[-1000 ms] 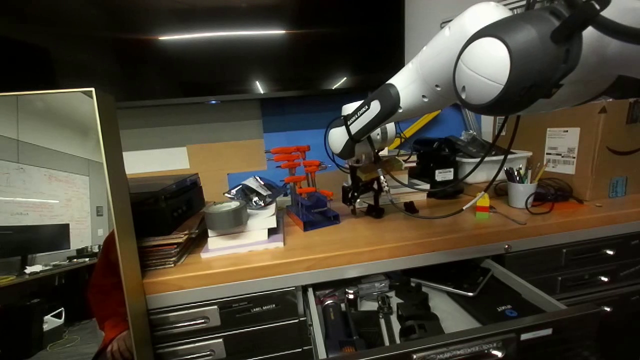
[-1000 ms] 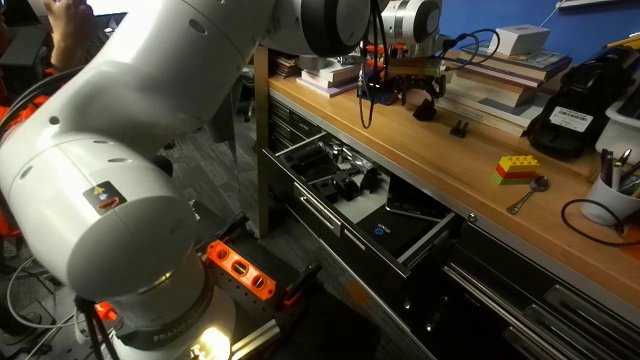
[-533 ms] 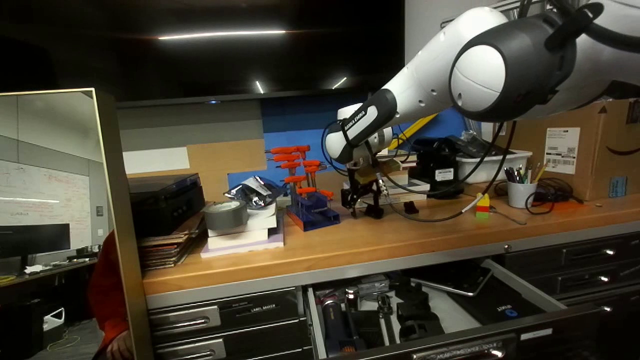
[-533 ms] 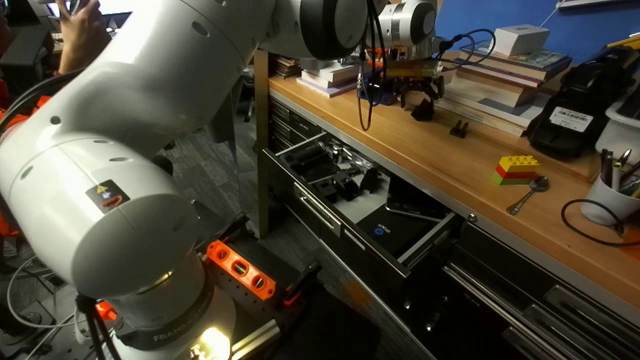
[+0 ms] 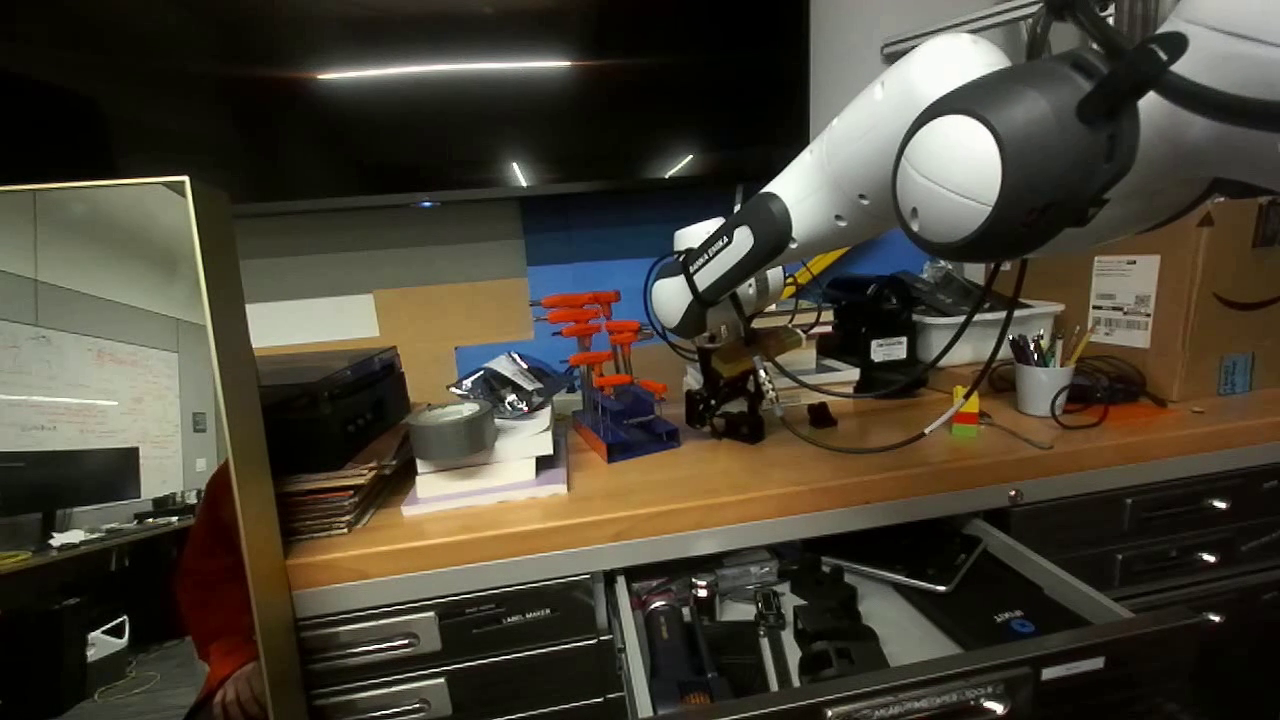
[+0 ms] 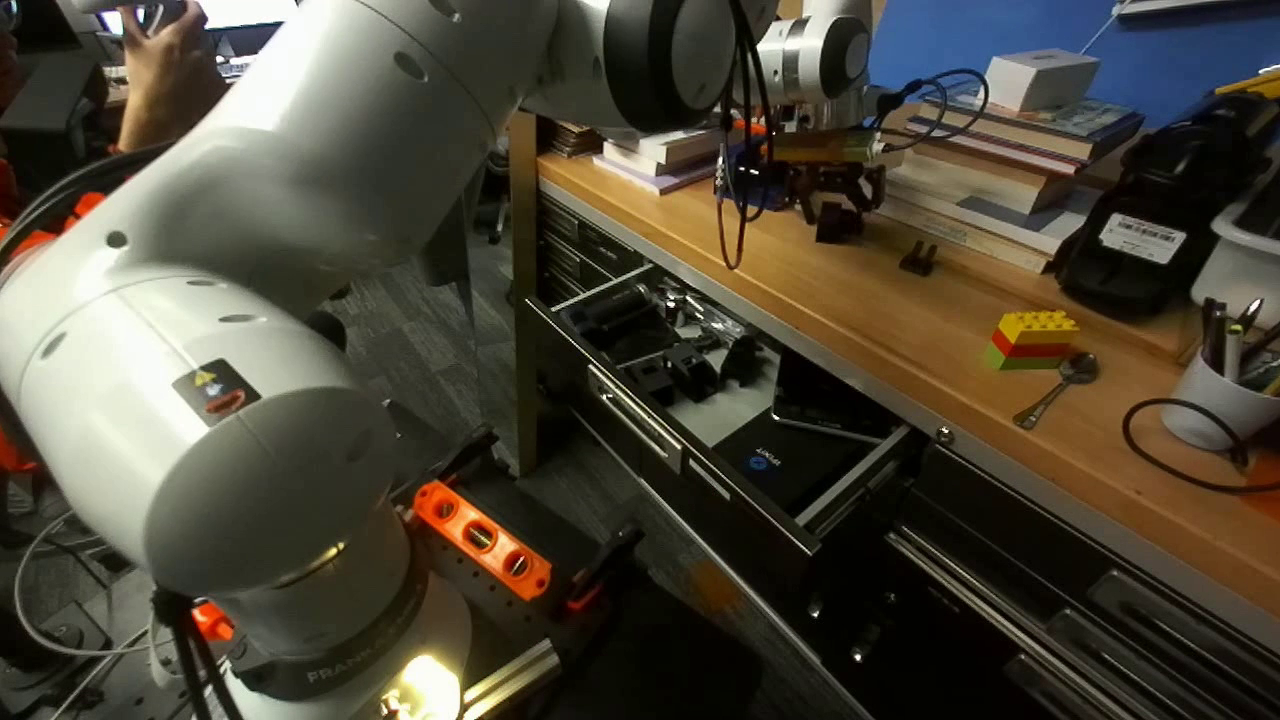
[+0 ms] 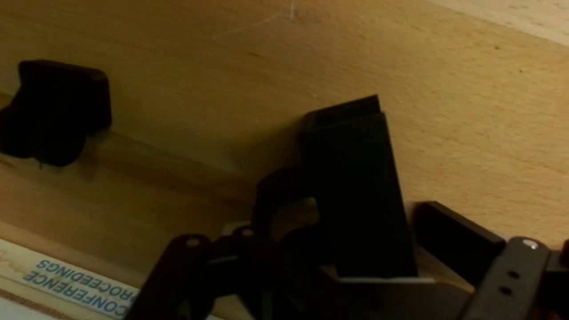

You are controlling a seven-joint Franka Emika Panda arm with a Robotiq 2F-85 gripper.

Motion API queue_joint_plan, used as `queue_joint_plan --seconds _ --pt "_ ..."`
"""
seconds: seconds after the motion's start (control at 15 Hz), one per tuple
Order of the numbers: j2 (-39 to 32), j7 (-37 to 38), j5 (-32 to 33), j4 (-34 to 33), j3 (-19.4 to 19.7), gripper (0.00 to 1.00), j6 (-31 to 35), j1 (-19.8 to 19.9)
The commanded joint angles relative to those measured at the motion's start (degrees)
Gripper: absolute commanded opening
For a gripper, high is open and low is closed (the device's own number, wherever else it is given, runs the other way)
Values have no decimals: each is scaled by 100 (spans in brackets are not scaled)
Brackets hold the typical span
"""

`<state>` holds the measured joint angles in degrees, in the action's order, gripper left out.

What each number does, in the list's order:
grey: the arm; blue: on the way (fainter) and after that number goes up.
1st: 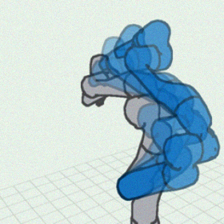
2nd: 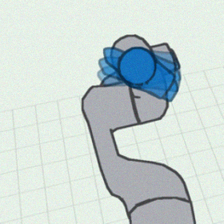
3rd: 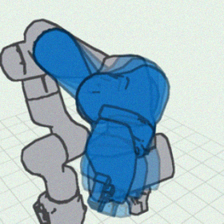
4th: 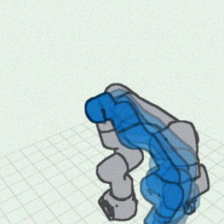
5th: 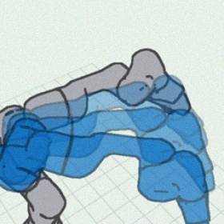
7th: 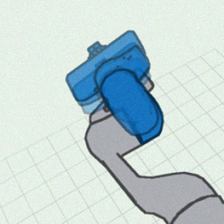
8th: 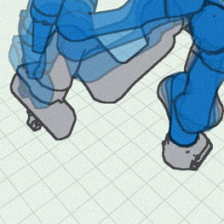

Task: Put the black objects in the drawer and close it

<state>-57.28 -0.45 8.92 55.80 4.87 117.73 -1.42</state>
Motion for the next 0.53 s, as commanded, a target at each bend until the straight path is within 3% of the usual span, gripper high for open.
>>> queue_joint_plan --seconds 0.0,0.27,0.47 --pt "-207 106 83 -364 66 52 -206 -37" --pt "-141 200 105 -370 128 22 -371 -49" --pt "161 466 196 -71 208 12 -545 -144"
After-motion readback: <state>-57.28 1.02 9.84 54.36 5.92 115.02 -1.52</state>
